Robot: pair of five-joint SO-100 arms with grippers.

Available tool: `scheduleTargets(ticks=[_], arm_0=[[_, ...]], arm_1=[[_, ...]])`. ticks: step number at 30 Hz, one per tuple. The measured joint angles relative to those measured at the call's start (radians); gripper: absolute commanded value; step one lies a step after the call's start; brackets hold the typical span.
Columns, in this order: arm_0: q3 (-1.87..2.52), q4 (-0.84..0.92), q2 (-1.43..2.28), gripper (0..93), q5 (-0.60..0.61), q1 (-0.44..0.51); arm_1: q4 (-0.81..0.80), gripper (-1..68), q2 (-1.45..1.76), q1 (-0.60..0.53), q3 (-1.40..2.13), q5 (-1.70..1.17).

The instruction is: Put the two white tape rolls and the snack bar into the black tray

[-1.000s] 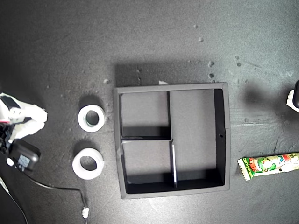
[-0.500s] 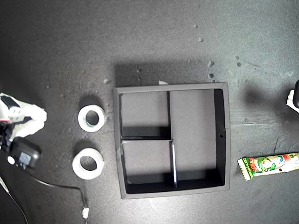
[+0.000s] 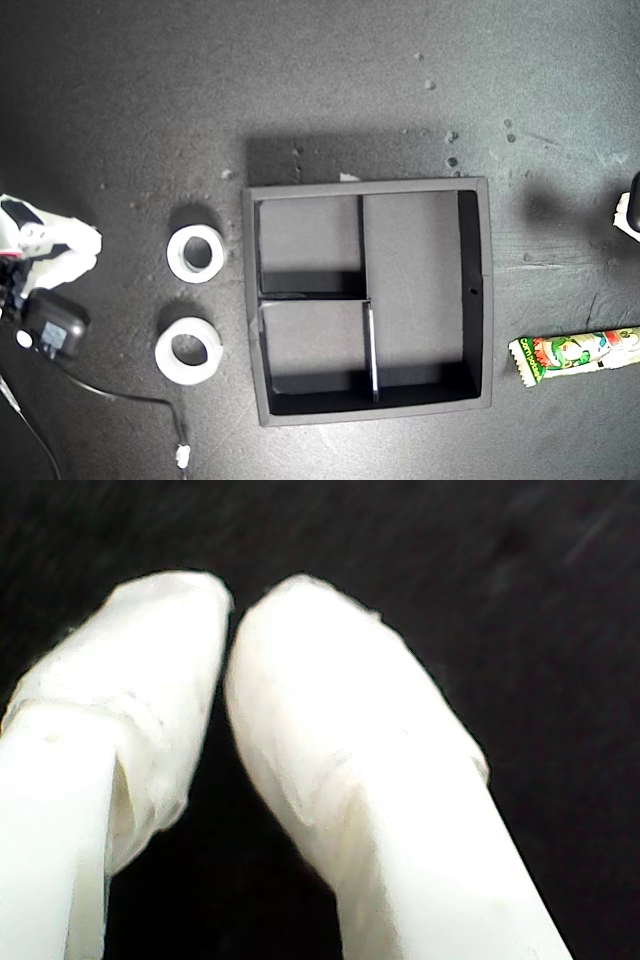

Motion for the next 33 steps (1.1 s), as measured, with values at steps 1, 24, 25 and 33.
scheduleTargets(ticks=[1, 24, 25, 33], arm_0=[[0.000, -0.040, 0.000, 0.0, 0.011, -0.005], [-0.416, -0.448, -0.284, 18.2, 0.356, -0.015], [-0.491, -0.417, -0.390, 17.6, 0.356, 0.008], [-0.761, -0.345, -0.986, 14.0, 0.244, 0.127]], arm_1=[[-0.071, -0.3, -0.006, 0.018, 0.000, -0.072], [-0.761, 2.4, -0.017, 0.021, -0.028, -0.595], [-0.759, 4.5, -0.017, -0.011, -0.058, -0.687], [-0.334, 6.5, -0.149, -0.258, -0.583, -1.284]])
